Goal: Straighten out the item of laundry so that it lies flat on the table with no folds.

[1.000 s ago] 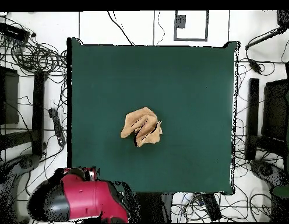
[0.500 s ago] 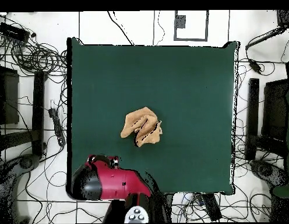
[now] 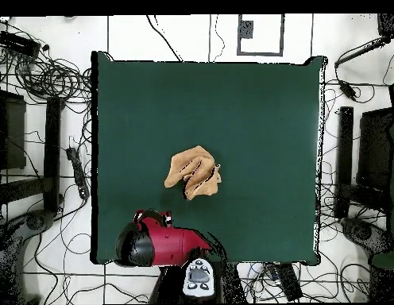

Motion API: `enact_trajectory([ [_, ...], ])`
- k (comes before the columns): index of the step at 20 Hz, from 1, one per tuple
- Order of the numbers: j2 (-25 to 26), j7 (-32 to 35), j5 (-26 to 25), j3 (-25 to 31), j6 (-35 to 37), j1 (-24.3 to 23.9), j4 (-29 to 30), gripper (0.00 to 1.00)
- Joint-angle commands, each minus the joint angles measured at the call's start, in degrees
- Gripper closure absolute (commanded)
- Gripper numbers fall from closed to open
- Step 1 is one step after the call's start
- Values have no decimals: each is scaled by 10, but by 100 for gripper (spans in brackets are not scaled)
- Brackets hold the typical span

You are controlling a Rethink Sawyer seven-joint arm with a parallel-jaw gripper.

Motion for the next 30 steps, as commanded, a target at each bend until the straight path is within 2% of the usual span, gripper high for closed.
enact_trajectory([
  [1,2,59,-20,45,26,6,-6,0],
  [7,-35,22,-47,55,84,-32,-6,0],
  [18,-153,-49,-100,72,239,-112,-10,0],
  [22,-160,-59,-116,80,273,-126,-41,0],
  [30,-158,-45,-140,101,264,-150,-52,0],
])
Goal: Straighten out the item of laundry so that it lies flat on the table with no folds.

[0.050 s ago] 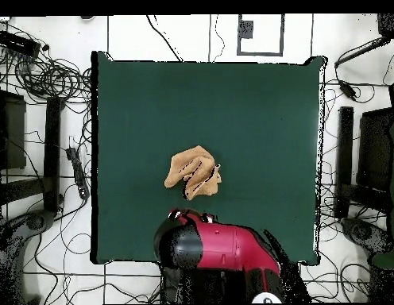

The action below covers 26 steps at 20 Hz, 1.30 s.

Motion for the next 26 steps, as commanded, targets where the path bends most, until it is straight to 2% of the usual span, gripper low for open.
enact_trajectory([
  [1,9,-40,-27,86,38,-10,-27,0],
  [5,46,10,-28,82,-19,-6,9,0],
  [8,76,57,-42,58,-60,34,21,0],
  [12,103,85,-35,56,-104,58,27,0],
  [22,148,82,-22,50,-149,69,17,0],
  [26,168,82,-32,22,-158,77,11,0],
])
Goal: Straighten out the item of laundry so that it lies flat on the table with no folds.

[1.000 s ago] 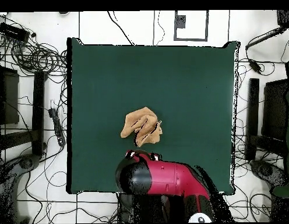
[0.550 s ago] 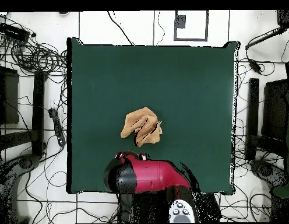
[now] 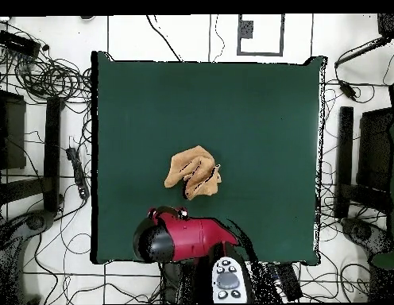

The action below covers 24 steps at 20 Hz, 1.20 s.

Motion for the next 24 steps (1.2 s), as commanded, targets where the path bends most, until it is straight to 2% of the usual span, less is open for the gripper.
enact_trajectory([
  [1,65,77,-16,6,-33,6,18,0],
  [5,104,61,-27,14,-47,-21,3,0],
  [9,106,51,-34,19,-32,-30,-12,0],
  [15,90,53,-37,18,-6,-25,-16,0],
  [20,39,34,-34,12,62,-15,-18,0],
  [24,35,31,-34,14,79,-12,-27,0],
])
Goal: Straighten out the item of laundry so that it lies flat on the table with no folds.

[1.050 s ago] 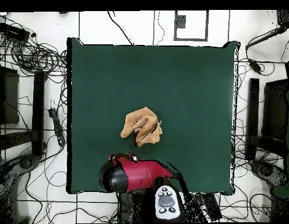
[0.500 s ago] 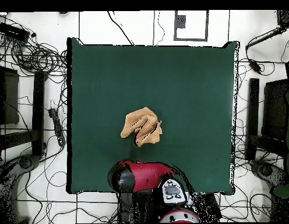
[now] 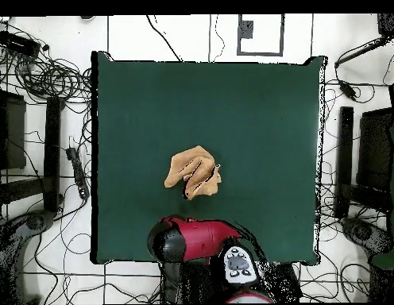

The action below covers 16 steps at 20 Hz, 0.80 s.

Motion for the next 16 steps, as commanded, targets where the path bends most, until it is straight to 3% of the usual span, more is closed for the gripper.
enact_trajectory([
  [1,-22,33,-5,15,70,19,-28,0],
  [6,-10,47,-12,19,29,14,-6,0],
  [16,-10,51,-12,21,24,19,-1,0],
])
